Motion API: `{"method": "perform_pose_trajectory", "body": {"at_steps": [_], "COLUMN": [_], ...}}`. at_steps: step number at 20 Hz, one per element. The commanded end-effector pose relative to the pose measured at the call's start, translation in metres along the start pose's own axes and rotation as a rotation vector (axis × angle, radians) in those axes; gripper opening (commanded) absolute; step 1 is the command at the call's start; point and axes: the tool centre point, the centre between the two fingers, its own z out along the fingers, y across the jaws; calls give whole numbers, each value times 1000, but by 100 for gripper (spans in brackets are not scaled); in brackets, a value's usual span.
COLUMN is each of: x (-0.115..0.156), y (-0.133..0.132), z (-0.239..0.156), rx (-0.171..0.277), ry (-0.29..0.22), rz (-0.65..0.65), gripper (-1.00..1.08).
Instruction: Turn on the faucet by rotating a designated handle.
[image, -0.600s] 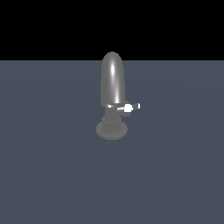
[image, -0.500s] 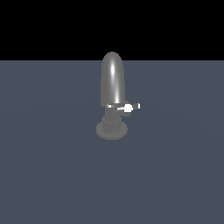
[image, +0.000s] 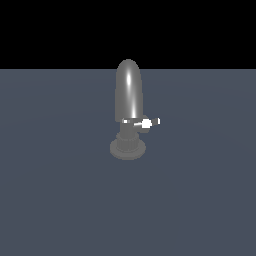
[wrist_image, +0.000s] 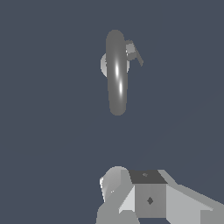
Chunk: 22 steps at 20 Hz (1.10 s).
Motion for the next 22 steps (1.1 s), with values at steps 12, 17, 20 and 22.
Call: {"method": "perform_pose_trajectory", "body": {"at_steps": [12, 17, 20, 22], "x": [51, 75, 90, 100], "y": [-9, -11, -11, -11], "z": [4, 9, 13, 16], "rx": [67, 100, 120, 134], "ry": [-174, -259, -311, -346], "rz": [152, 227, 273, 303], "gripper": [-100, -100, -100, -100]}}
